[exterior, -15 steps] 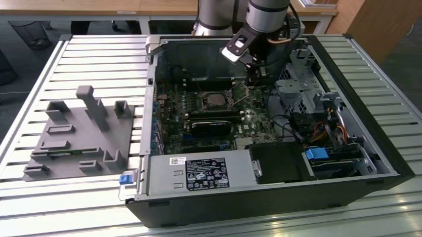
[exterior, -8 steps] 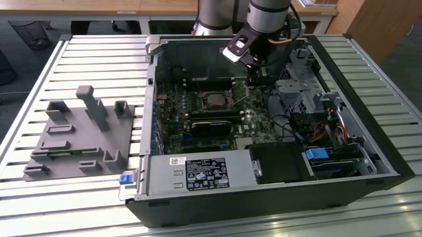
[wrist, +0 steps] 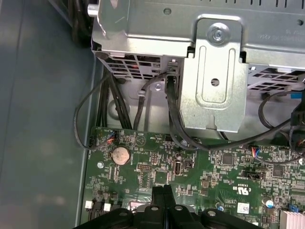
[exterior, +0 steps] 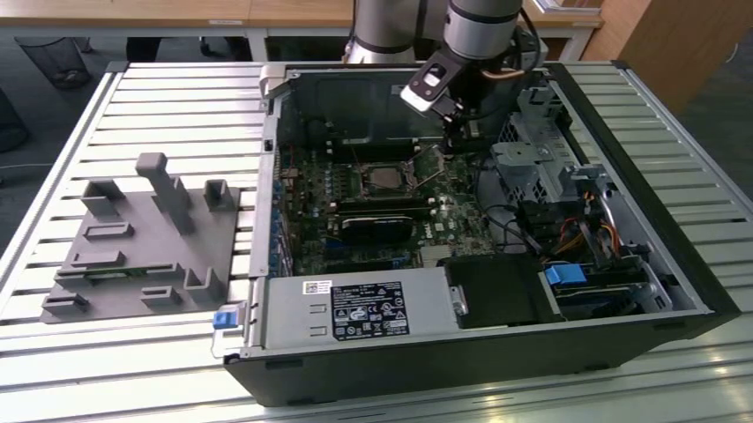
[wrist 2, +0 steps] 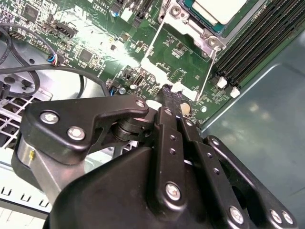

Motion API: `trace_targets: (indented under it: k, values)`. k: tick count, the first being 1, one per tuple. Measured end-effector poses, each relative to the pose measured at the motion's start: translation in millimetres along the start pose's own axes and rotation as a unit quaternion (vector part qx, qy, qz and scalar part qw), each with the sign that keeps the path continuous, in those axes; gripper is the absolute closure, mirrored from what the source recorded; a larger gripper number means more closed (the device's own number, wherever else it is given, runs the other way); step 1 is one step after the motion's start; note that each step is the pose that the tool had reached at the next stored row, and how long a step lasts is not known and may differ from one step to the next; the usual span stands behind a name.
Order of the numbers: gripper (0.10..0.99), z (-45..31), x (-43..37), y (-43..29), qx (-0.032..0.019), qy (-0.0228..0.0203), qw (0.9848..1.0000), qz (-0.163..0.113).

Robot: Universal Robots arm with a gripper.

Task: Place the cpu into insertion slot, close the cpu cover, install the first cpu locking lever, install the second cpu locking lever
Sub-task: 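Close the cpu cover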

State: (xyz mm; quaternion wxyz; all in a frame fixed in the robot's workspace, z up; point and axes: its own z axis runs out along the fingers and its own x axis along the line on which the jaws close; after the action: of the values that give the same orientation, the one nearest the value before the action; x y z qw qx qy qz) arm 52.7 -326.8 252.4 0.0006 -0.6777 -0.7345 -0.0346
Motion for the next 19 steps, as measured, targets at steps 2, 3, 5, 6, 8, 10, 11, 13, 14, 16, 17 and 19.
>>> trace_targets:
  k: [2,3,5,6,8,10,11,13,14,16,17,19]
  values:
    - [0.980,0.5,0.1,1.2,0.0000,0.0000,1.0000,-0.001]
    - [0.980,0.8,0.3,1.8,0.0001,0.0000,1.0000,-0.001]
    - [0.980,1.4,1.0,3.0,0.0001,0.0001,1.0000,-0.002]
    - [0.980,1.9,1.3,3.6,0.0001,0.0002,1.0000,-0.003]
    - [0.980,2.7,2.0,5.0,0.0001,0.0003,1.0000,-0.004]
    - [0.980,3.6,2.5,6.4,0.0002,0.0002,1.0000,-0.005]
    - [0.980,4.1,2.7,7.1,0.0003,0.0002,1.0000,-0.006]
    - [0.980,4.9,3.0,8.4,0.0003,0.0003,1.0000,-0.007]
    - [0.980,5.3,3.1,9.0,0.0003,0.0003,1.0000,-0.007]
    - [0.980,6.2,3.2,10.4,0.0003,0.0004,1.0000,-0.008]
    - [0.980,6.8,3.3,10.5,0.0004,0.0004,1.0000,-0.008]
    - [0.980,9.1,3.2,10.4,0.0004,0.0004,1.0000,-0.008]
